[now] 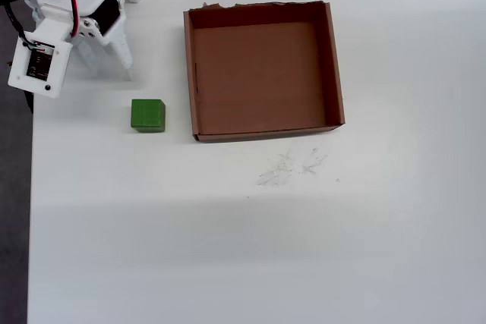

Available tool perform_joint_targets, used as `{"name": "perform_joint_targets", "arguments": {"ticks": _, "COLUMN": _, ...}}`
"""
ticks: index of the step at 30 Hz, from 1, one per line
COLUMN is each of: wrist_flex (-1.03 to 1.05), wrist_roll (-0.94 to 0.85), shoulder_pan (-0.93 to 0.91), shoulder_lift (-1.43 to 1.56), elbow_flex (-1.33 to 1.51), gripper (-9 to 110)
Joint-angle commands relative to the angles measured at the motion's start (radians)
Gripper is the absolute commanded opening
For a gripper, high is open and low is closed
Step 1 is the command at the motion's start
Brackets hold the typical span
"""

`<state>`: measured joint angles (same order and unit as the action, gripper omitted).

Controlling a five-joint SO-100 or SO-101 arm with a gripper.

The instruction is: Grasp a green cube and put it in a box.

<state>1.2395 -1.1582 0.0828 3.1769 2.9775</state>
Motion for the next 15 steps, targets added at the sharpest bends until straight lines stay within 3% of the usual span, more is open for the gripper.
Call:
{"name": "perform_joint_targets", "arguments": {"ticks": 1, "wrist_flex": 0.008, "wrist_roll": 0.003, "shoulder_pan": 0.031, "shoulder_lift": 0.006, "elbow_flex": -0.005, "gripper": 22}}
{"name": "perform_joint_targets", "arguments": {"ticks": 15, "wrist_flex": 0.008, "wrist_roll": 0.003, "shoulder_pan": 0.032, "shoulder_lift": 0.006, "elbow_flex": -0.008, "gripper": 24}}
